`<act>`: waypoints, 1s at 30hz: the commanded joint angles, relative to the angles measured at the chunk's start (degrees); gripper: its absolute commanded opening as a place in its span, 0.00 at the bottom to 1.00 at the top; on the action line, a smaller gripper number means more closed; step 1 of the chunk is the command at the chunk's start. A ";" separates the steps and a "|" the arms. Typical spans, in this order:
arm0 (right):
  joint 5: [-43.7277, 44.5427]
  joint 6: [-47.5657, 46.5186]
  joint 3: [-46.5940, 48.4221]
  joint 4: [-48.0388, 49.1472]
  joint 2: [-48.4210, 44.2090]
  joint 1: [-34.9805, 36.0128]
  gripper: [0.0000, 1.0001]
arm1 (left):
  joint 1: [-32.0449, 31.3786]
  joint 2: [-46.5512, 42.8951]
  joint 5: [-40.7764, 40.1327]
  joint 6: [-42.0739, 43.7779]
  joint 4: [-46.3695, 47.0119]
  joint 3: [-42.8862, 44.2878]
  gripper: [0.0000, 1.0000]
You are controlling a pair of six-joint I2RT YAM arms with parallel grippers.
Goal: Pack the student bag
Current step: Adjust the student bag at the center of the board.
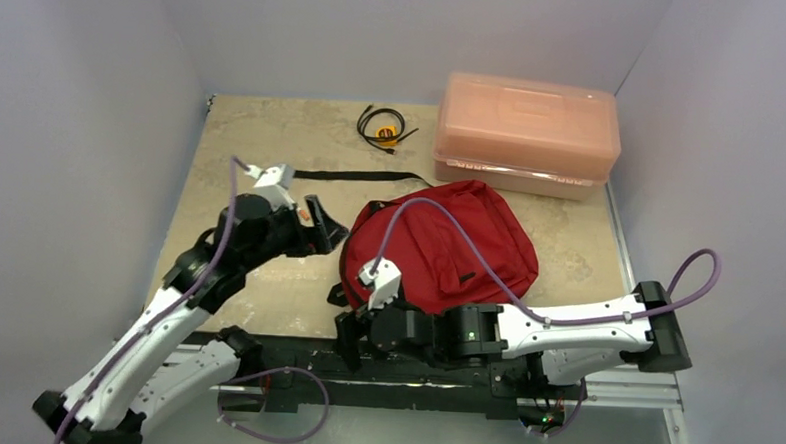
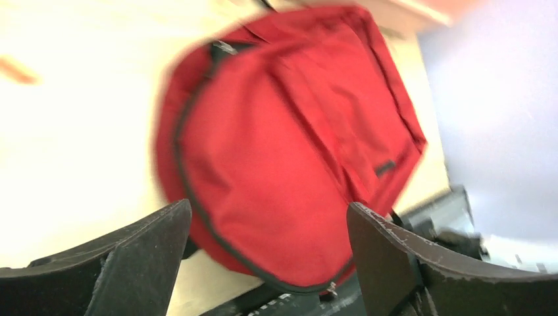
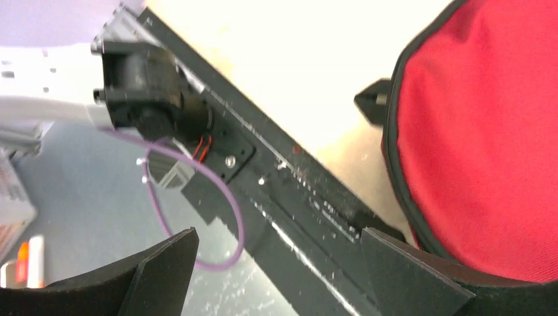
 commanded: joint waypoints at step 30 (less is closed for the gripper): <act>28.11 -2.75 16.42 -8.13 21.19 -15.43 0.00 | 0.49 -18.79 -11.45 -6.63 -19.18 -5.86 0.68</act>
